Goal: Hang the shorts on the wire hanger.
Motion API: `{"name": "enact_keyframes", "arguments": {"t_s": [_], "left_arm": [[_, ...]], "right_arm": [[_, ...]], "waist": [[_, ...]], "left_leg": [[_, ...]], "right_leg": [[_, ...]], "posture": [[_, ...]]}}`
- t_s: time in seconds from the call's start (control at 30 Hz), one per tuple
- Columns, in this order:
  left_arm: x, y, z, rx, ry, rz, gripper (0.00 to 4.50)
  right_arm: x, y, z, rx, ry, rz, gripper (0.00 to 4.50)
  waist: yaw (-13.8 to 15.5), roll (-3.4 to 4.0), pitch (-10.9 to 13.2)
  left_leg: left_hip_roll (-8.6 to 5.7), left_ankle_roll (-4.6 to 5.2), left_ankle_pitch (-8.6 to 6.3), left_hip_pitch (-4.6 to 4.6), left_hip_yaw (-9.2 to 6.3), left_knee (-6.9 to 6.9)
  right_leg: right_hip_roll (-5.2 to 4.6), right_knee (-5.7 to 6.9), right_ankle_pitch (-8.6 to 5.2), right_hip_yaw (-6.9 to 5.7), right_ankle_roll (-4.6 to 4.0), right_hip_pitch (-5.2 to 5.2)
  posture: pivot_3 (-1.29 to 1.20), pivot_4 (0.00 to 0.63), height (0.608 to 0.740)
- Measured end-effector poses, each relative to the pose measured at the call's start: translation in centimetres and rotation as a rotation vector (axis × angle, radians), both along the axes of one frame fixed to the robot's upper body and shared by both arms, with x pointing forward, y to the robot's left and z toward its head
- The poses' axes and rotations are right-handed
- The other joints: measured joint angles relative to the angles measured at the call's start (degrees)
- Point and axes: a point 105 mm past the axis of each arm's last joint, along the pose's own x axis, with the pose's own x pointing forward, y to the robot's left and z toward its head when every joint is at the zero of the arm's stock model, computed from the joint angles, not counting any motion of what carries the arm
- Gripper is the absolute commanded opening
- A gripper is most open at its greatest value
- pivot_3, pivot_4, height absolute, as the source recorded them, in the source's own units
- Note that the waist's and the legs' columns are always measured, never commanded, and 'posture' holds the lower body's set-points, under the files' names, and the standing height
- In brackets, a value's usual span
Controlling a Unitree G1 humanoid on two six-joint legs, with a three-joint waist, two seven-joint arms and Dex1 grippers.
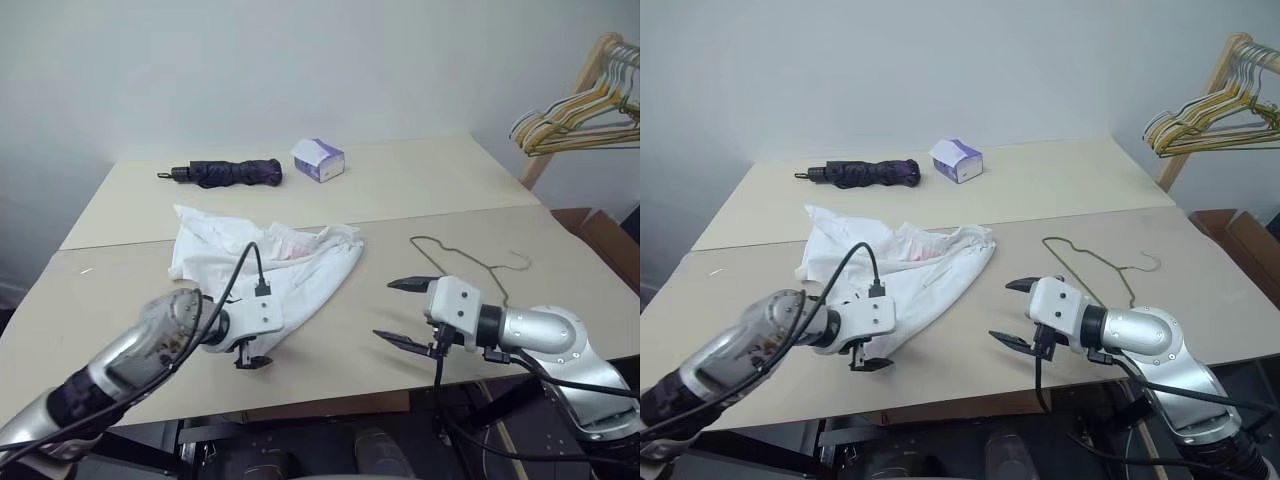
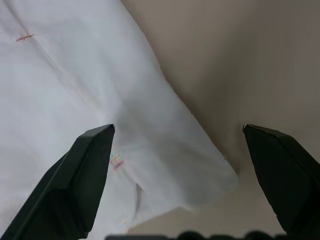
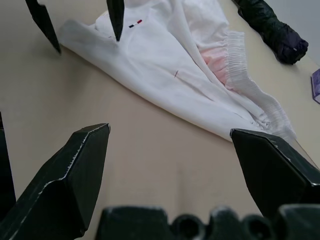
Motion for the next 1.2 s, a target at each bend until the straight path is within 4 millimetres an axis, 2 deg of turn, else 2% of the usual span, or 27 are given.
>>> {"name": "enact_keyframes", "arguments": {"t_s": [0.23,0.27,0.37,0.73,0.93,1.03,1.2], "left_arm": [[0.9,1.1,0.0,0.069,-0.067,0.000,4.46],[0.8,1.7,0.0,0.087,-0.064,0.003,4.28],[1.1,3.2,-0.2,0.115,-0.056,0.030,3.58],[2.4,4.1,-1.0,0.121,-0.060,0.075,0.03],[2.7,5.0,-0.6,0.085,-0.035,0.047,0.03],[2.2,5.3,1.3,0.008,-0.018,-0.023,0.03],[0.9,7.1,5.3,-0.057,-0.081,-0.074,0.03]], "right_arm": [[-0.2,0.2,0.1,0.003,-0.005,-0.011,4.50],[-0.2,0.2,0.1,0.004,-0.006,-0.013,4.50],[-0.2,0.1,0.1,0.005,-0.007,-0.018,4.50],[0.0,0.3,0.3,0.024,-0.017,-0.029,4.50],[0.1,0.9,-0.3,0.012,-0.018,-0.015,4.50],[1.0,1.4,-0.8,-0.044,-0.073,0.004,4.50],[4.7,2.4,-2.1,-0.235,-0.318,0.017,4.50]], "waist": [[-0.3,0.00,0.0],[-0.4,0.01,0.0],[-0.6,0.07,-0.1],[-0.1,0.15,-0.3],[-0.2,0.14,-0.3],[-0.1,0.14,-0.3],[0.0,0.15,-0.3]], "left_leg": [[0.07,-0.01,0.00,0.11,0.00,-0.01],[0.10,-0.01,-0.01,0.12,0.00,-0.02],[0.10,-0.01,-0.01,0.16,0.00,-0.05],[0.08,-0.02,-0.01,0.16,-0.01,-0.05],[0.09,-0.02,-0.01,0.10,-0.01,-0.06],[0.07,-0.01,-0.01,0.08,-0.01,-0.07],[0.06,-0.01,0.00,0.16,0.01,-0.14]], "right_leg": [[0.02,-0.11,0.00,-0.01,0.00,0.01],[0.03,-0.16,0.00,-0.02,0.00,0.02],[0.02,-0.19,0.00,-0.03,-0.01,0.07],[0.02,-0.22,0.00,-0.04,0.00,0.07],[0.02,-0.22,0.01,-0.04,-0.01,-0.01],[0.00,-0.23,0.01,-0.04,-0.02,-0.08],[0.02,-0.20,0.03,-0.02,-0.06,-0.10]], "posture": [[-0.33,0.009,0.740],[-0.33,0.008,0.740],[-0.32,0.008,0.740],[-0.31,0.000,0.740],[-0.28,0.000,0.740],[-0.26,0.000,0.740],[-0.20,0.000,0.740]]}}
